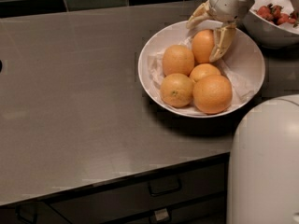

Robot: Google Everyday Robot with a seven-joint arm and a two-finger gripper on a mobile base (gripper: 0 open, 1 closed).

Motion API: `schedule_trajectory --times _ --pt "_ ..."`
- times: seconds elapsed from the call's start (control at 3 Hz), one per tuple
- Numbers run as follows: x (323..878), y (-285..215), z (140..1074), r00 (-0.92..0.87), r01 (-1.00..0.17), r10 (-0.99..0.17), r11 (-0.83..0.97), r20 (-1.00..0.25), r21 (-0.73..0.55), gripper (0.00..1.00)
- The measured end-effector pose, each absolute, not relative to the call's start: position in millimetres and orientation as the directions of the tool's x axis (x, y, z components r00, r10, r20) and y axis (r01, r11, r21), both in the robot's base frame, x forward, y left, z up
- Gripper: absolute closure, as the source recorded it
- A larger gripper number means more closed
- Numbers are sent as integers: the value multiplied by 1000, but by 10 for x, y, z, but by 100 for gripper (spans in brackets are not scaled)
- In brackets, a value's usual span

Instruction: Pick orange from white bowl

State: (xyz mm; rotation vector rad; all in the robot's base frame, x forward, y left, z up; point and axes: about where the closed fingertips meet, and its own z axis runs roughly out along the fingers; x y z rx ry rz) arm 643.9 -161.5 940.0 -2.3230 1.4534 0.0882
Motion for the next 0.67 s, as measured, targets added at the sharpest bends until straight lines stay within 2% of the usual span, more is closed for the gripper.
schedule_trajectory --times 0.33,0.67 --pt "6439 -1608 9362 462 -876 -849 -392 -255 -282 28" --pt "6548 -1584 9359 457 -872 -853 -374 -252 -317 45"
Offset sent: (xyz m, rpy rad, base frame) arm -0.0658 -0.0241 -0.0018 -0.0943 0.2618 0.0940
